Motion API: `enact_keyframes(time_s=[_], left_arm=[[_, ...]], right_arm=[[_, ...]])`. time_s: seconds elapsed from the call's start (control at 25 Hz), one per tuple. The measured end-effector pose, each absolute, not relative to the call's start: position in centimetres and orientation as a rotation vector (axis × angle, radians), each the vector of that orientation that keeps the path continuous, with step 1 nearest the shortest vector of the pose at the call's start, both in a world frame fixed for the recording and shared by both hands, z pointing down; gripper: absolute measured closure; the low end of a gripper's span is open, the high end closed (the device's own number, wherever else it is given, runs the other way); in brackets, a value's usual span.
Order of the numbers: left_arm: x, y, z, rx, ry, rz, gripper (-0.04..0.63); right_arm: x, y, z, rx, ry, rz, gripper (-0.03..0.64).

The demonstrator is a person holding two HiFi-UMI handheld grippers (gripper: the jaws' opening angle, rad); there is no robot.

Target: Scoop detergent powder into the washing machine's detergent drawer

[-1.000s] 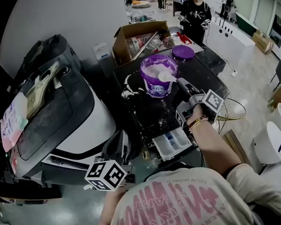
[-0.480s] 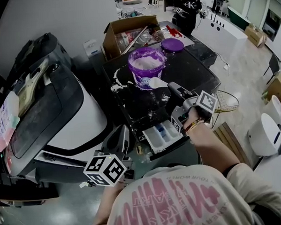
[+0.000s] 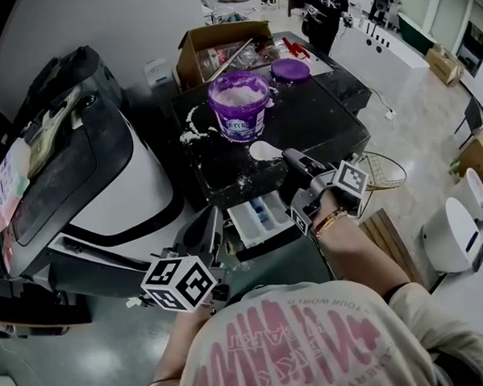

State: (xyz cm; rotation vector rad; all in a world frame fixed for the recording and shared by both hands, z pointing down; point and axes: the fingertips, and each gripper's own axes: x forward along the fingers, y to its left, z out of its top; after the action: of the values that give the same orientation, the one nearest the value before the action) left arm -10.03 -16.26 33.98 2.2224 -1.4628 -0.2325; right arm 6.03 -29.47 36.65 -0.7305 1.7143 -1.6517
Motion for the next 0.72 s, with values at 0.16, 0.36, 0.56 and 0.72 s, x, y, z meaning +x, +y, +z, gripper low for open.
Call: enact_keyframes(time_s=[0.16, 0.36, 0.56, 0.72], left_arm=[[-7.9, -14.4, 33.7, 2.196, -1.479, -0.261, 0.594], [-5.0, -11.8, 33.5, 2.169, -1.51, -0.289, 0.594], [-2.4, -8.3, 34.0, 2.131, -1.548, -0.275, 0.594], [-1.0, -5.7, 34.3, 2.101, -1.586, -0.274, 0.593]], right_arm=[[7.5, -27.6, 37.5, -0.697, 1.694, -1.723, 0.614], [9.6, -25.1, 39.0, -0.677, 1.677, -1.79, 0.614], [11.4, -22.0, 39.9, -0.67, 1.729, -1.83, 0.614], [12.3, -19.6, 40.7, -0.663, 1.771, -1.859, 0.614]])
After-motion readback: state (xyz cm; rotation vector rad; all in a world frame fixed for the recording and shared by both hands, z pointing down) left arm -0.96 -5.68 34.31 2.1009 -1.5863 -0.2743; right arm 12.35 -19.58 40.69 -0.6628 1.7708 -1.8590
